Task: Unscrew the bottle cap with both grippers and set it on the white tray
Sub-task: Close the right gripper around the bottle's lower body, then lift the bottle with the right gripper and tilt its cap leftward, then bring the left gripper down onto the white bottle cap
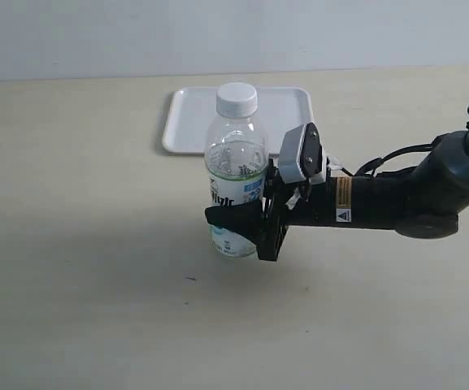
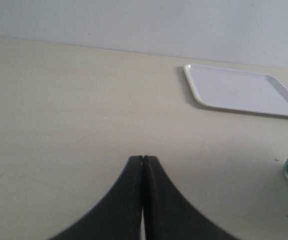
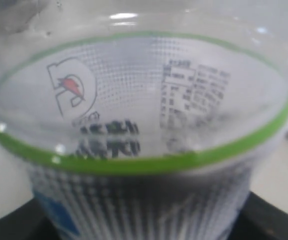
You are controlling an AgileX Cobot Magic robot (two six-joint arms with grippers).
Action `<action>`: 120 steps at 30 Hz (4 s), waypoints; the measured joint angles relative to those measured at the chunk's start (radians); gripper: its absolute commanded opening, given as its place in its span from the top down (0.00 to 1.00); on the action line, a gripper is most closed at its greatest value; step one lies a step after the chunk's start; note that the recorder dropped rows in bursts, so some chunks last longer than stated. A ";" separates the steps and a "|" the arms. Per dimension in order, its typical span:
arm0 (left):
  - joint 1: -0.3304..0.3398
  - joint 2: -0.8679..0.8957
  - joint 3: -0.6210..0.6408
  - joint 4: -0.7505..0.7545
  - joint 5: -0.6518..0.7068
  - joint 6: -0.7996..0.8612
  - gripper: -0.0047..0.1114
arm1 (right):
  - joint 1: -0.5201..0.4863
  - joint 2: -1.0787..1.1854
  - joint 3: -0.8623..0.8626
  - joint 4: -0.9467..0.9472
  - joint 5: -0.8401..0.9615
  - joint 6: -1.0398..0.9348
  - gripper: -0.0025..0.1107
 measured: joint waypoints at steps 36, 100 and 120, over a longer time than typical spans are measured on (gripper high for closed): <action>0.000 0.000 0.000 0.000 0.000 0.000 0.96 | -0.002 -0.501 0.137 -0.467 0.551 0.396 0.98; -0.516 1.477 -1.305 -0.205 0.663 0.358 0.36 | -0.002 -0.336 0.222 -0.145 0.356 -0.174 0.98; -0.527 1.533 -1.305 -0.260 0.515 0.451 0.36 | -0.002 -0.336 0.155 -0.272 0.402 0.103 0.98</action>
